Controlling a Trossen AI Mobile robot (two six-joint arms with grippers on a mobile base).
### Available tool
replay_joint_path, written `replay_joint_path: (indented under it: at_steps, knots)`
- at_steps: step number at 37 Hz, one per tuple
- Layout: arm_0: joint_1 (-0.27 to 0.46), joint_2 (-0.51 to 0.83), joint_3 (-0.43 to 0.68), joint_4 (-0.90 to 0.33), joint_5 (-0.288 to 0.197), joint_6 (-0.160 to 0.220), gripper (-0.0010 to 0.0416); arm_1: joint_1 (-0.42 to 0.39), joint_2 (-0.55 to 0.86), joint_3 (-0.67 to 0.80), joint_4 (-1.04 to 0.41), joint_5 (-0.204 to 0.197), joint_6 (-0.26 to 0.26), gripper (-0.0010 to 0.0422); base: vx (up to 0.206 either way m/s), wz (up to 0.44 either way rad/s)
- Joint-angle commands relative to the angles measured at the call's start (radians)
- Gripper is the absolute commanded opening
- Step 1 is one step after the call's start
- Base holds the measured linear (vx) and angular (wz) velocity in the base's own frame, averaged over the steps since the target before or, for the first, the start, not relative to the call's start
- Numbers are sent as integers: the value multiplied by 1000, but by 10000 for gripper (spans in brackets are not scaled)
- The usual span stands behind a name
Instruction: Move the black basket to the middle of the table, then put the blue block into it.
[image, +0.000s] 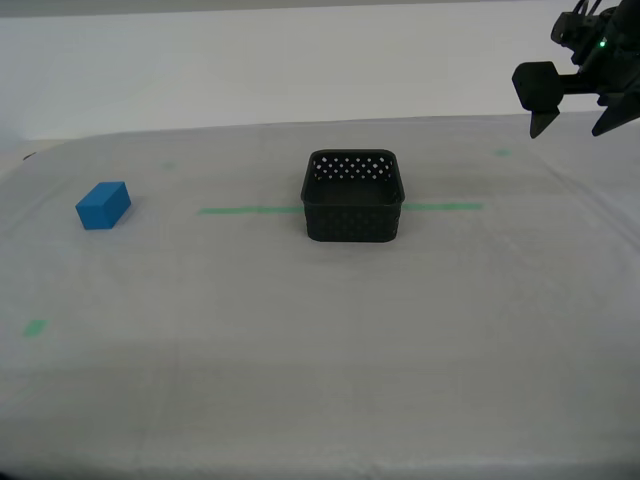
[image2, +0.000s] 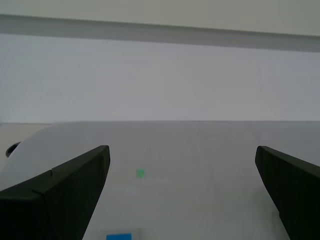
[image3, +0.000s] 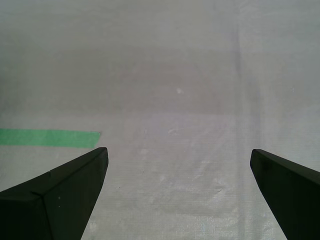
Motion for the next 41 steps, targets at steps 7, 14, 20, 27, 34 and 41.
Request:
replay_joint_path:
  at_steps: [7, 14, 20, 27, 34, 41]
  knots:
    - [0, -1, 1, 1, -1, 0, 398, 0, 0, 95, -241, -58, 1, 401, 0, 0]
    - [0, -1, 1, 1, -1, 0, 399, 0, 2, 175, -429, -113, 0, 401, 0, 0]
    - [0, -1, 1, 1, -1, 0, 398, 0, 2, 234, -561, -145, -1, 401, 0, 0]
    - [0, -1, 1, 1, -1, 0, 399, 0, 3, 286, -672, -151, -4, 401, 0, 0]
    - [0, -1, 1, 1, -1, 0, 399, 0, 3, 325, -760, -151, -19, 401, 0, 0]
    - [0, -1, 1, 1, -1, 0, 398, 0, 3, 361, -834, -151, -27, 401, 0, 0]
